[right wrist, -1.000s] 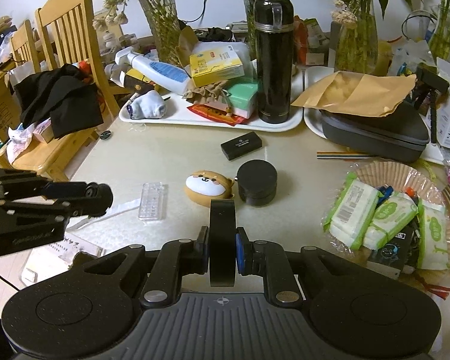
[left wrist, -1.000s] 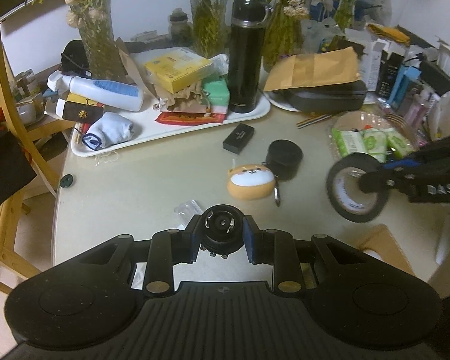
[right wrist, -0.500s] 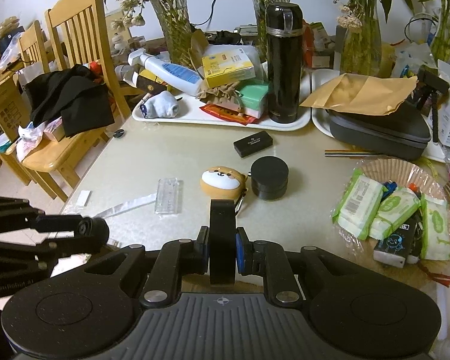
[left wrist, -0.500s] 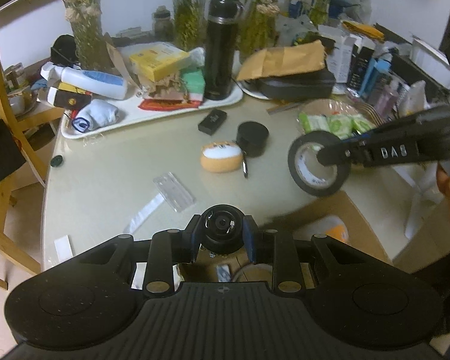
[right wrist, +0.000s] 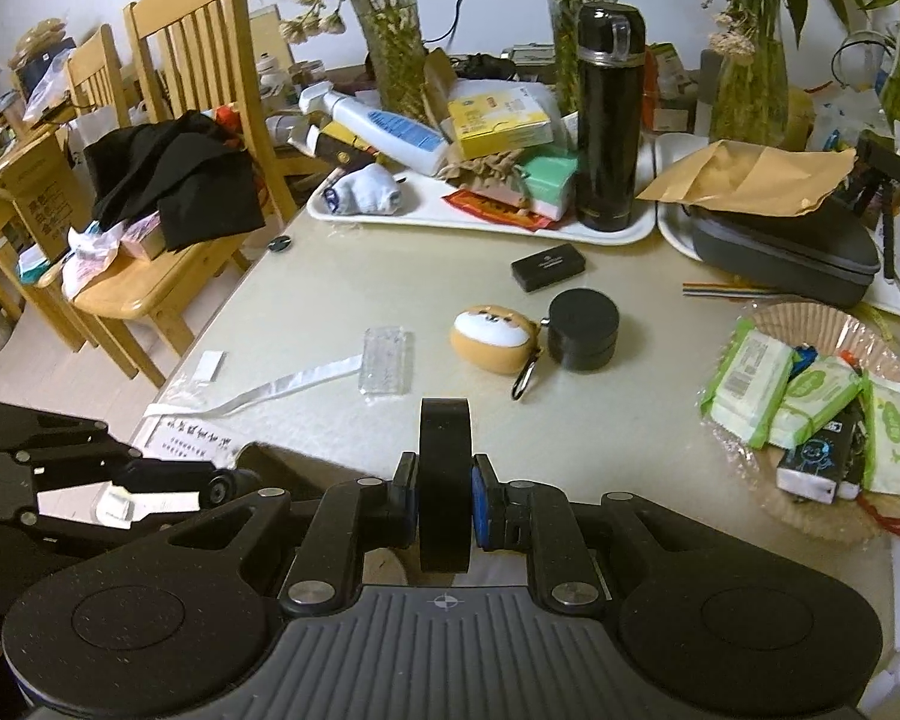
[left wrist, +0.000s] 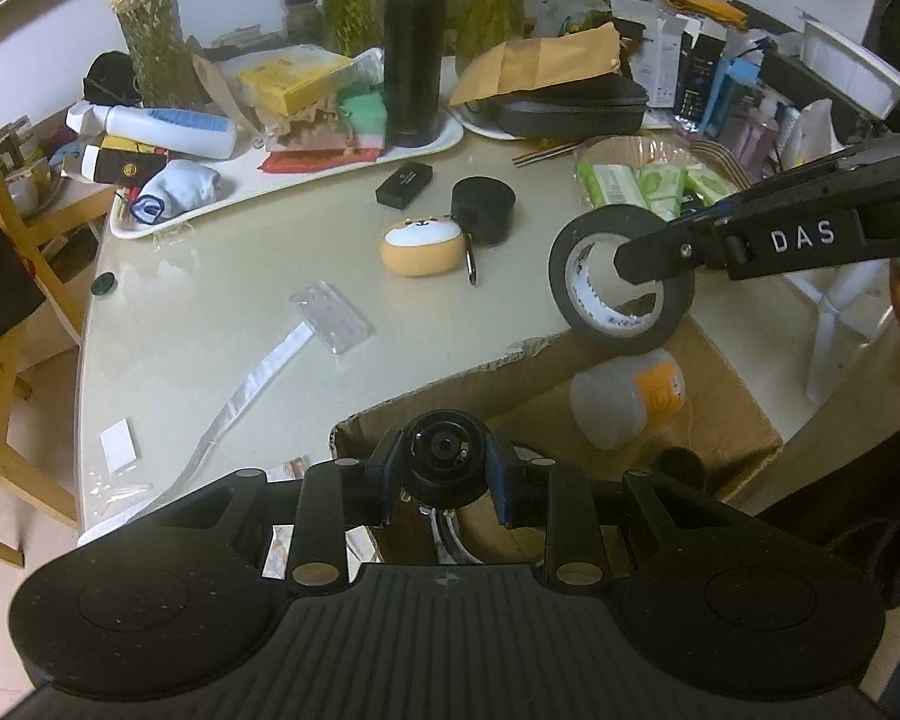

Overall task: Organize rigid objects
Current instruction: 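Carry the cap in the left tool and tape roll in the right tool over the box, then open the left tool to drop the cap into the box while the right tool holds the tape, then open the right tool to release the black tape roll into the box, then move both open tools from the box back over the table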

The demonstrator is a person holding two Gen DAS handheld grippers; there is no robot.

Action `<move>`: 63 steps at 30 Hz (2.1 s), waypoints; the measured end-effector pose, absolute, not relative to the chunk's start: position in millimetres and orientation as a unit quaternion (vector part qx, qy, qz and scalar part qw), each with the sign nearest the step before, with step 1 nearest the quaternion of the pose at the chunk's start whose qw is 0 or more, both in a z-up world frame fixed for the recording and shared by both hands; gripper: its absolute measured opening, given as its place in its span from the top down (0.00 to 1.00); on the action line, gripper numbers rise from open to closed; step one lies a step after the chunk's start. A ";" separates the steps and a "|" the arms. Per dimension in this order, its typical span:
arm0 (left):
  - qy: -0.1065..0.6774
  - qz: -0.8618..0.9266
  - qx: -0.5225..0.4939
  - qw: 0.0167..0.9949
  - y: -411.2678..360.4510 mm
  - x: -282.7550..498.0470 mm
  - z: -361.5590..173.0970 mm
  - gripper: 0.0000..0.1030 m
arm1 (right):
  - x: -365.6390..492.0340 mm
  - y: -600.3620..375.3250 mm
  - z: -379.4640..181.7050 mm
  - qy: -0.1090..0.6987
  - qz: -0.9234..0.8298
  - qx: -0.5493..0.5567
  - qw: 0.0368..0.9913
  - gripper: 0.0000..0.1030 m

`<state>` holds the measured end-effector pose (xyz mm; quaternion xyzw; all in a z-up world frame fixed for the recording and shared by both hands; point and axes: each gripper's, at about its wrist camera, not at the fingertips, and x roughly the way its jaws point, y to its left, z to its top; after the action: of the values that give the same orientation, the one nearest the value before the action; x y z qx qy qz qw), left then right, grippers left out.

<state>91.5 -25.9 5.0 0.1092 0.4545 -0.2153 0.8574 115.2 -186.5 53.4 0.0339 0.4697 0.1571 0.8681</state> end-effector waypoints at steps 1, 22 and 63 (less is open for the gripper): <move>0.450 -0.213 0.113 0.860 -26.4 90.5 6.2 0.71 | 113.4 -185.2 53.0 0.470 0.158 0.033 0.868 0.81; 0.446 -0.141 0.090 0.879 -13.4 98.9 14.7 0.49 | 110.5 -174.6 28.8 0.511 0.161 0.024 0.844 0.81; 0.449 -0.123 0.033 0.884 2.0 106.2 28.8 0.49 | 125.1 -157.8 -17.1 0.550 0.074 -0.141 0.820 0.21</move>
<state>106.2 2.0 28.8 0.0328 0.4491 -0.1228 0.8844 125.1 -157.8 -17.1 -0.1409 0.5501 0.0744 0.8198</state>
